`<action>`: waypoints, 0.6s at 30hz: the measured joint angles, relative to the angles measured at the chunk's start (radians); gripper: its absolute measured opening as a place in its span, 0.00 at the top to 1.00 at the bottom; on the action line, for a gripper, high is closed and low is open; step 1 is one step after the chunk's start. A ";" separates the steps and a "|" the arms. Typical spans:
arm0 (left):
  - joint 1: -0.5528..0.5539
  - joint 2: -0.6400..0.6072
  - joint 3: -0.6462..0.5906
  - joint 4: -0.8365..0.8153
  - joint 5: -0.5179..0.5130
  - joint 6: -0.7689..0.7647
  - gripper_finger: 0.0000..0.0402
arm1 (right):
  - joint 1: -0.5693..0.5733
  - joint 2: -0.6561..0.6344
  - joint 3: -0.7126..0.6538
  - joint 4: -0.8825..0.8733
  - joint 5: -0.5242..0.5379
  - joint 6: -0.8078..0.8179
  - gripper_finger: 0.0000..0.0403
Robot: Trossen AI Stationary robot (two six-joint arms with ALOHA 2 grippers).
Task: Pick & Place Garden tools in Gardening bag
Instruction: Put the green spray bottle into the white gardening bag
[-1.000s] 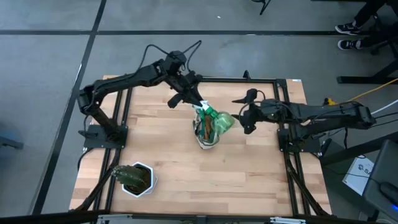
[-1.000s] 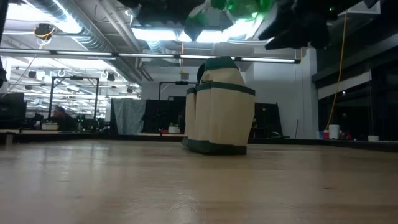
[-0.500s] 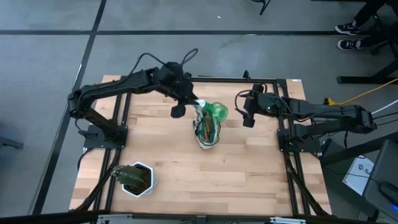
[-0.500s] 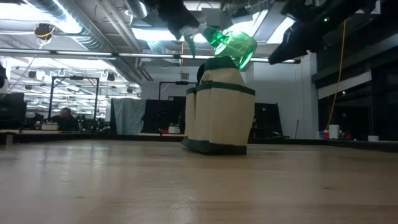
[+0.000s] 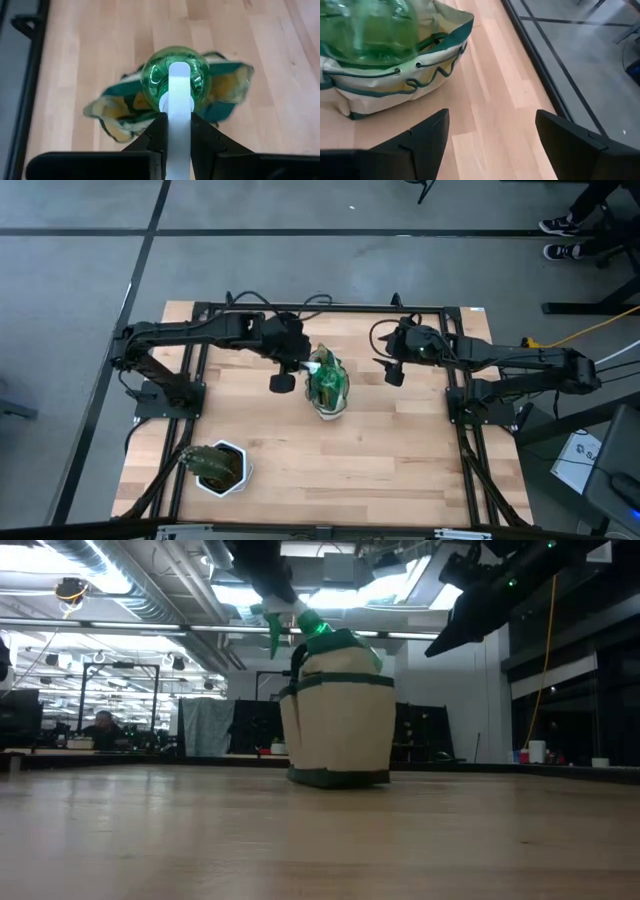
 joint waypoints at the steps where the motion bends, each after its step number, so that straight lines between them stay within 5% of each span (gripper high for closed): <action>1: -0.006 0.000 0.010 -0.025 -0.005 -0.001 0.89 | 0.001 0.006 0.000 0.001 0.000 0.000 0.26; 18: -0.051 0.116 0.079 -0.221 -0.077 -0.022 0.89 | 0.000 0.018 0.000 0.040 -0.060 0.000 0.26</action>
